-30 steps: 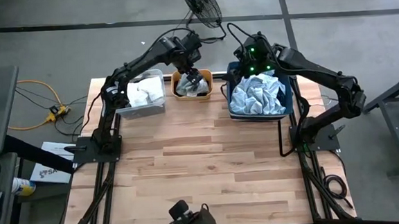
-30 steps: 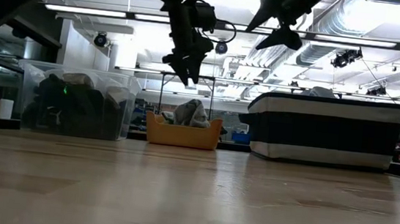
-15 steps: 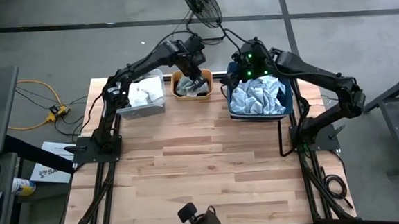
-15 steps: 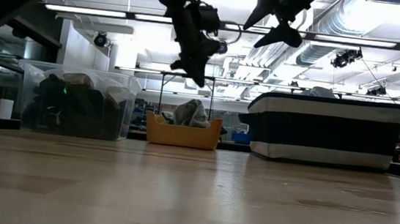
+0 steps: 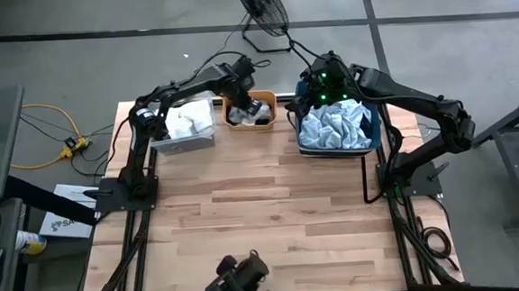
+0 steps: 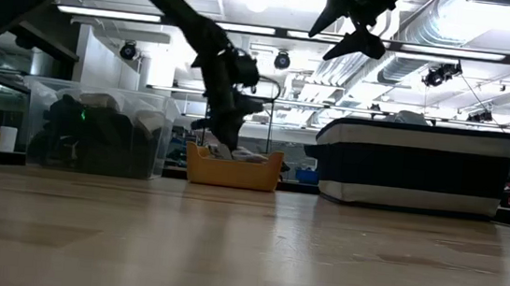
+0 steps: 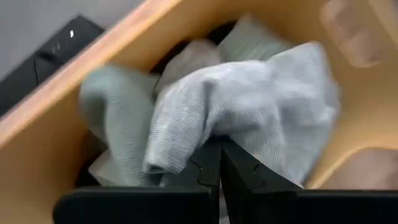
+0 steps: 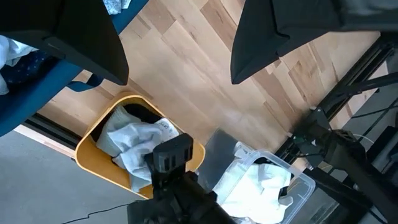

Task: Pick & Place Cloths
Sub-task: Put the light gray sock into the yellow bin, then return to Home Position

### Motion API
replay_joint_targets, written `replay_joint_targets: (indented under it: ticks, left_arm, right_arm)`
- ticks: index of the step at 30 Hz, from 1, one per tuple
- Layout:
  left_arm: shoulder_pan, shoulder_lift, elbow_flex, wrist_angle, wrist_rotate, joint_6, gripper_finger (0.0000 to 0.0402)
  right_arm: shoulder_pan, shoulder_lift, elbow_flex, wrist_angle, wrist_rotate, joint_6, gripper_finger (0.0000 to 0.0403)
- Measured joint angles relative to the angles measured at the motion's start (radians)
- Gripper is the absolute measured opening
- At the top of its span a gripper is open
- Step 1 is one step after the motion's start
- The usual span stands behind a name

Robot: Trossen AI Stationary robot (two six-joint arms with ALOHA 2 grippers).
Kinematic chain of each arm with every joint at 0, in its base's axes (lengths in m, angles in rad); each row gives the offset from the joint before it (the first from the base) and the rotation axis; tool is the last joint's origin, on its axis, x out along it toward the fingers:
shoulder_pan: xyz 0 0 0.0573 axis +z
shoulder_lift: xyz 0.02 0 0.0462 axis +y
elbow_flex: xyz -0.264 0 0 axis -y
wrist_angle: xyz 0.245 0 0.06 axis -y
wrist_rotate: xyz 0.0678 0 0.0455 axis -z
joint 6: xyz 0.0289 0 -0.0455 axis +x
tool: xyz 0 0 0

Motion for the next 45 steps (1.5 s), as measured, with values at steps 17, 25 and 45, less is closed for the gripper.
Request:
replay_joint_targets:
  ticks: [17, 25, 45]
  left_arm:
    - [0.019, -0.007, 0.017, -0.02, 0.175, 0.098, 0.0]
    - [0.017, -0.009, 0.17, -0.151, 0.177, 0.152, 0.0]
    - [-0.144, -0.326, 0.151, -0.25, 0.317, 0.395, 0.0]
  right_arm:
    - [0.0, 0.0, 0.0, 0.0, -0.009, -0.02, 0.0274]
    - [0.004, -0.003, 0.0, 0.0, -0.01, -0.019, 0.0274]
    - [0.245, -0.133, 0.001, -0.042, 0.17, -0.056, 0.0274]
